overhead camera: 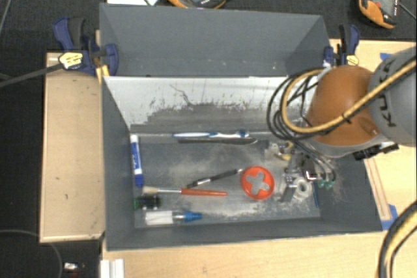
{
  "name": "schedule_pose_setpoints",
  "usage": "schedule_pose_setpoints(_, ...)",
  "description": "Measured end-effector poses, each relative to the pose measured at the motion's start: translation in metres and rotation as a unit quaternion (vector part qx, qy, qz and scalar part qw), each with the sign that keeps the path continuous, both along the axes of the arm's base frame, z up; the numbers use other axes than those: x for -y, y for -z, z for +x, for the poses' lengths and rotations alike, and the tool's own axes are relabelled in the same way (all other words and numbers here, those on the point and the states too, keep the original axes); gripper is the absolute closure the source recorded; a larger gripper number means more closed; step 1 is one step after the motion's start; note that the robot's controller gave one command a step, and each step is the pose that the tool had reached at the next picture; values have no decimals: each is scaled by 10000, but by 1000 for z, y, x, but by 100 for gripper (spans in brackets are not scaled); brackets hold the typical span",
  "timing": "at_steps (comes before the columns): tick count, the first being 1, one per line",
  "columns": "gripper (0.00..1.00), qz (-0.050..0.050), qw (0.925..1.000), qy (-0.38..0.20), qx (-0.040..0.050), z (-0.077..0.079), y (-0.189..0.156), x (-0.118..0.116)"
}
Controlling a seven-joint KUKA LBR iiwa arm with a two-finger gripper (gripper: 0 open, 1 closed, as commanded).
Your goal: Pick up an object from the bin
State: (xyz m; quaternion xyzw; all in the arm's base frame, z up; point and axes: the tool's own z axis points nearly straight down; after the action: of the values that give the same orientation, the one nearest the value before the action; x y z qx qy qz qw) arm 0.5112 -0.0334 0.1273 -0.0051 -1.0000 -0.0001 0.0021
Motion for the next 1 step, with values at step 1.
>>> schedule_pose_setpoints(1,0,-3,10000,-11,35,2,-3,0)
